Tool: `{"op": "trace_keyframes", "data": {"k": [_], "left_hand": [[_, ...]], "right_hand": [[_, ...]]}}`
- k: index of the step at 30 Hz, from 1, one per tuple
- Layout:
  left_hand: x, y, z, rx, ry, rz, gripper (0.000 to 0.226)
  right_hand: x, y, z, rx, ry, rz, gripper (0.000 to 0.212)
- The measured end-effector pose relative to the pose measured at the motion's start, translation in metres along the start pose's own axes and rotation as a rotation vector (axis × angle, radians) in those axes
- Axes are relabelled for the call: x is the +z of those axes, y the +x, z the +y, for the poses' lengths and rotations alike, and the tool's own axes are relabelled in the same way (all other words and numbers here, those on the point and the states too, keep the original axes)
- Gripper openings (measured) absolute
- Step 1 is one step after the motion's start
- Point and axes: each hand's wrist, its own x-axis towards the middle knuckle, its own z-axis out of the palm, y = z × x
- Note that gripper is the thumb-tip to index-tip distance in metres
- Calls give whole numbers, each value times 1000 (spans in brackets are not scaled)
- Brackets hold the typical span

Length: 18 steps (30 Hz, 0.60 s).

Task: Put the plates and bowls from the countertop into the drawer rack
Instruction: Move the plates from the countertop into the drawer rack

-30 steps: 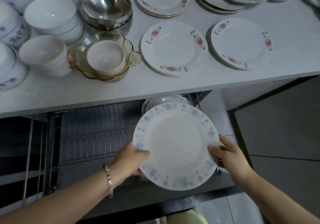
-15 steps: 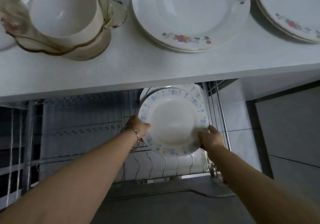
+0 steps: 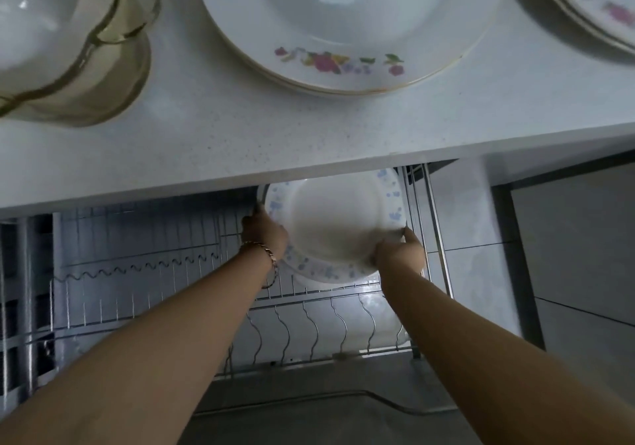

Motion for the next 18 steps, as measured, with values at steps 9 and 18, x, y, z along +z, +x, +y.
{"op": "trace_keyframes", "data": {"k": [9, 18], "left_hand": [[1, -11, -11, 28, -58, -1, 61], [-39, -79, 6, 300, 122, -24, 36]], "right_hand": [[3, 0, 13, -123, -64, -88, 60], [-44, -55, -27, -366, -433, -268, 43]]}}
